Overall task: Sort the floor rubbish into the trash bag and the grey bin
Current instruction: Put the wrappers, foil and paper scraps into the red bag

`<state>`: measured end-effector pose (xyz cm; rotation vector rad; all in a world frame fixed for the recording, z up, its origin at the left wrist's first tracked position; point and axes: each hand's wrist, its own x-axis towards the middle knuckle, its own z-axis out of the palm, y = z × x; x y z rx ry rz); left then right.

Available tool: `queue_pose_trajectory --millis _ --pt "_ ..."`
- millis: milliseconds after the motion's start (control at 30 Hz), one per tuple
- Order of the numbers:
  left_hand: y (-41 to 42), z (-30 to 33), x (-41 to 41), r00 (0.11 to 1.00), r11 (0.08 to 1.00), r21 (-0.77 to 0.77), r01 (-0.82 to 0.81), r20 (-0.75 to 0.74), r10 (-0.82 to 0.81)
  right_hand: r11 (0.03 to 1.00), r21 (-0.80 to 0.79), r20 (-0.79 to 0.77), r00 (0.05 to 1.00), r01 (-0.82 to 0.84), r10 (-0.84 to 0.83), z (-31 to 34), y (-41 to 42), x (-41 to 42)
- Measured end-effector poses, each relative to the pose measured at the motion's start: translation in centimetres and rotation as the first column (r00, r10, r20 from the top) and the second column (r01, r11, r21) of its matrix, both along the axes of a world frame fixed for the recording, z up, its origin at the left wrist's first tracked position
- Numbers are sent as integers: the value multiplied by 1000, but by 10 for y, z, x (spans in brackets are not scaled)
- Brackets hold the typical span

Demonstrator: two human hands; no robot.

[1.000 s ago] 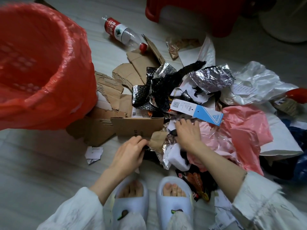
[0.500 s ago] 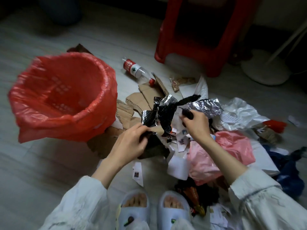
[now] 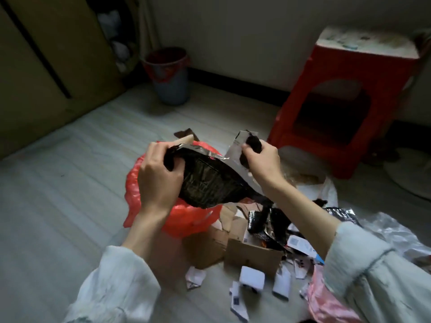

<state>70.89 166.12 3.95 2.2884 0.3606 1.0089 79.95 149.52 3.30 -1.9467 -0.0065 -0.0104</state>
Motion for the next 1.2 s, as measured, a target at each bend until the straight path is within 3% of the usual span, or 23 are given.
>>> queue_pose_trajectory --millis 100,200,300,433,567,667,767,867,933,1034,1200 --pt "23 8 -1 987 979 134 -151 73 142 984 180 -61 998 0 11 -3 34 12" --pt "43 12 3 966 955 170 -244 128 224 954 299 -36 999 5 7 -4 60 22" --pt "58 9 10 955 940 179 -290 111 274 952 306 -81 996 5 21 -17 76 30" --pt "57 -23 25 963 968 218 -128 -206 174 968 251 -312 945 -14 95 -57 86 34" --pt "50 -66 37 820 987 160 0 -566 91 978 166 -406 895 -125 183 -80 82 28" --pt "54 -87 52 745 985 168 -25 -655 131 952 143 -435 847 -270 306 -87 80 34" --pt "59 -99 62 665 984 176 -9 -734 137 938 186 -447 825 -293 346 -86 75 40" --pt "55 -105 62 743 978 208 30 -659 117 931 231 -422 833 -282 357 -81 63 35" --pt "44 -105 56 839 978 186 91 -544 25 927 237 -395 843 -290 364 -73 47 24" --pt "13 -108 37 915 960 183 214 -380 -132 941 204 -378 865 -270 330 -71 9 3" --pt "-48 -125 2 887 907 136 398 -309 -343 965 32 -422 871 -261 250 -101 -57 -37"
